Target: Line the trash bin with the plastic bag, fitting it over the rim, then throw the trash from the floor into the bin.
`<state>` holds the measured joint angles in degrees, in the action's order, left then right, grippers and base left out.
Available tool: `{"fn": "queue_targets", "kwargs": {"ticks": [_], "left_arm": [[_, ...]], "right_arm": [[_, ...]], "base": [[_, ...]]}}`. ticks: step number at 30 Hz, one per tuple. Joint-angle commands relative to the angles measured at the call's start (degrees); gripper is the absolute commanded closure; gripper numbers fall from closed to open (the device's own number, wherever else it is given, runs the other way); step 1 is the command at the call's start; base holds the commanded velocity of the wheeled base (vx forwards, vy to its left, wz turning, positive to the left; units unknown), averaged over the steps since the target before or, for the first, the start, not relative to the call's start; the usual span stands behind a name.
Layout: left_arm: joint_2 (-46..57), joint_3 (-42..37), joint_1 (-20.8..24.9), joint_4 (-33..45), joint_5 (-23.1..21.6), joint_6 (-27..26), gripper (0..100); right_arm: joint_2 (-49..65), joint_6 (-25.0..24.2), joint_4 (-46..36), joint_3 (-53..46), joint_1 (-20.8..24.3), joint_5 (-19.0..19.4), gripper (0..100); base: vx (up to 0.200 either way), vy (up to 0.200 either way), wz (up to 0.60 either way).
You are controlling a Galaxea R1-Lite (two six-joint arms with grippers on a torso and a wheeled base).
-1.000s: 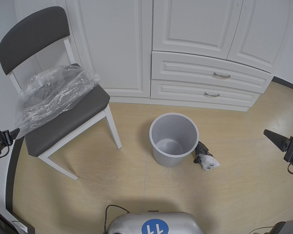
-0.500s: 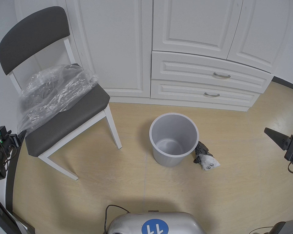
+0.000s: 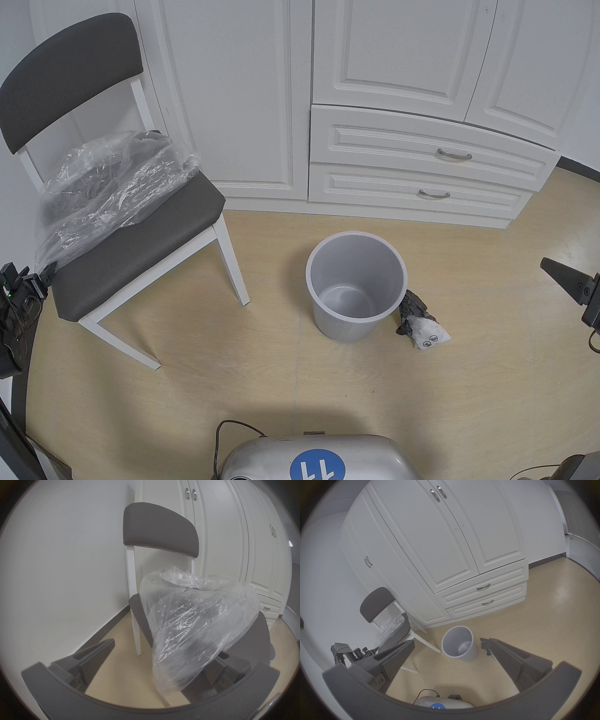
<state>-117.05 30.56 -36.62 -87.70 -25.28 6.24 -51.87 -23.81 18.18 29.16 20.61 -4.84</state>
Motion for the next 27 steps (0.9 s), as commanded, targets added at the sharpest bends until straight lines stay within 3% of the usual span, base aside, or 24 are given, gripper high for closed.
{"fn": "queue_targets", "kwargs": {"ticks": [1, 11, 20, 27], "left_arm": [[-0.8, 0.6, 0.3, 0.0, 0.1, 0.9, 100], [1.7, -0.2, 0.9, -0.1, -0.4, 4.3, 100], [11.1, -7.1, 1.1, 0.1, -1.0, 4.4, 100], [20.3, -13.8, 5.0, 0.5, -1.1, 5.1, 100]], "right_arm": [[-0.2, 0.0, 0.0, -0.1, 0.1, 0.0, 0], [0.6, 1.0, 4.2, -1.4, 0.9, 0.2, 0], [5.0, 6.1, 3.8, -0.9, 1.7, 0.6, 0], [6.8, 9.7, 0.3, -0.9, 2.9, 0.6, 0]], "base": [[0.0, 0.0, 0.0], [0.0, 0.0, 0.0], [0.0, 0.0, 0.0], [0.0, 0.0, 0.0]]}}
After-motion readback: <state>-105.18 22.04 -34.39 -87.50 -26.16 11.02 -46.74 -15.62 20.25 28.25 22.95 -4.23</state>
